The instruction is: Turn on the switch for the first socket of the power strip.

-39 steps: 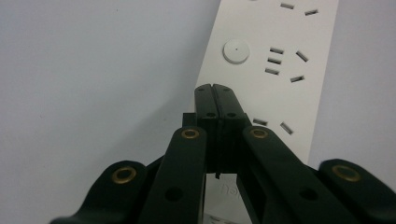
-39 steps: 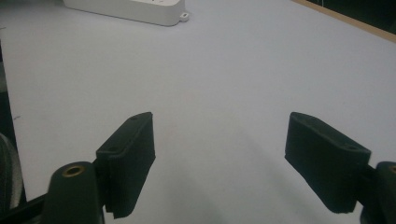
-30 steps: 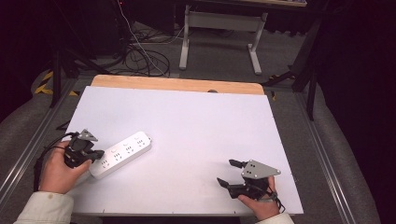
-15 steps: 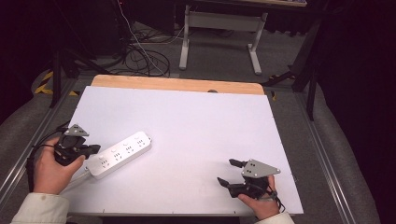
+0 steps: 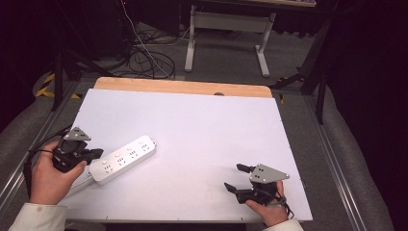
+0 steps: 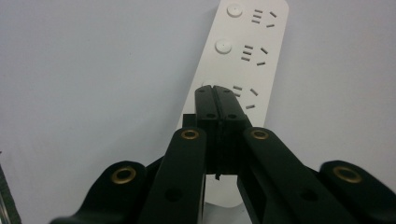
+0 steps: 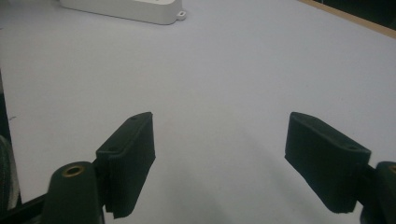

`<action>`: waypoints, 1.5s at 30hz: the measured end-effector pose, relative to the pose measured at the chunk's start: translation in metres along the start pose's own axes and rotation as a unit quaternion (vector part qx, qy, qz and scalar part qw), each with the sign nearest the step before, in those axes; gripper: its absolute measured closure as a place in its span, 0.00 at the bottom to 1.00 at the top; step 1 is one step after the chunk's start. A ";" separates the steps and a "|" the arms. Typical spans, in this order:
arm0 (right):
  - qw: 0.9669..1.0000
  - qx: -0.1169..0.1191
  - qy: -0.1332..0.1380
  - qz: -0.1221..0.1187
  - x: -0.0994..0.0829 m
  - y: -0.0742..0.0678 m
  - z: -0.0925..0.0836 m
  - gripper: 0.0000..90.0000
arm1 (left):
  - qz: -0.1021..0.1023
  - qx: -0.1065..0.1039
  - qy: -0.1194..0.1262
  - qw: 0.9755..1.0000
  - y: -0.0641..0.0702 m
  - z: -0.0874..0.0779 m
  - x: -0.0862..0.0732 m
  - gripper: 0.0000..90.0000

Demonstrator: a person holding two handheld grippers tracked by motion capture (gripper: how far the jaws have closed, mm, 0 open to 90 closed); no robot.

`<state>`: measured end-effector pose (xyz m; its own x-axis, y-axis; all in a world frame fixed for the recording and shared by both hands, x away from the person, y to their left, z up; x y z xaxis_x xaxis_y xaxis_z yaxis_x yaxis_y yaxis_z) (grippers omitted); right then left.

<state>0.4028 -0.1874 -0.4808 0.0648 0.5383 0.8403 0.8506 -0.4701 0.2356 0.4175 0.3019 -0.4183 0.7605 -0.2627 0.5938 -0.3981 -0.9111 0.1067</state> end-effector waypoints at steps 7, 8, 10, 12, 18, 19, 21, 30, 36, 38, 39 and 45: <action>1.000 0.000 0.002 0.000 0.000 0.000 0.000 0.27 | 0.012 -0.008 0.027 1.000 0.007 -0.008 0.001 0.86; 1.000 0.000 0.002 0.000 0.000 0.000 0.000 0.27 | 0.015 -0.009 0.038 0.999 0.007 -0.009 0.001 0.83; 1.000 0.000 0.002 0.000 0.000 0.000 0.000 0.27 | 0.021 -0.012 0.050 0.998 0.009 -0.010 0.001 0.80; 1.000 0.000 0.002 0.000 0.000 0.000 0.000 0.27 | 0.019 -0.045 0.061 0.997 0.014 -0.012 -0.001 0.79; 1.000 -0.001 0.002 -0.001 0.001 -0.001 -0.001 0.27 | 0.056 -0.082 0.132 0.986 0.027 -0.020 0.001 0.64; 1.000 -0.002 0.002 -0.002 0.001 -0.001 -0.001 0.27 | 0.057 -0.090 0.146 0.983 0.030 -0.021 0.002 0.60; 1.000 -0.002 0.003 -0.002 0.001 -0.001 -0.001 0.27 | 0.065 -0.092 0.155 0.981 0.032 -0.023 0.002 0.54; 1.000 0.000 0.009 0.000 0.001 0.000 -0.003 0.27 | 0.053 -0.165 0.206 0.963 0.055 -0.022 0.001 0.24; 1.000 -0.005 0.025 0.001 0.003 0.000 -0.007 0.28 | 0.074 -0.184 0.216 0.956 0.065 -0.007 -0.009 0.18; 1.000 -0.004 0.029 0.001 0.003 0.000 -0.009 0.28 | 0.080 -0.186 0.224 0.953 0.069 -0.001 -0.013 0.17; 1.000 -0.003 0.031 0.001 0.003 0.001 -0.009 0.28 | 0.080 -0.190 0.230 0.951 0.071 0.002 -0.014 0.17; 0.999 0.000 0.037 0.002 0.003 0.000 -0.011 0.28 | 0.086 -0.198 0.241 0.946 0.077 0.015 -0.025 0.17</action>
<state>0.3973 -0.1939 -0.4724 0.0295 0.4833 0.8749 0.8502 -0.4724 0.2322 0.3755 0.2336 -0.4367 0.3824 -0.1346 0.9141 -0.7282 -0.6528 0.2086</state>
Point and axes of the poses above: each handheld gripper's, and its own axes: z roughly forward along the jaws, x roughly out of its top, y roughly to its right, the point moved 3 cm from there along z, roughly forward along the jaws, and after that the axes turned 11 degrees about -z, right-handed, at the moved point
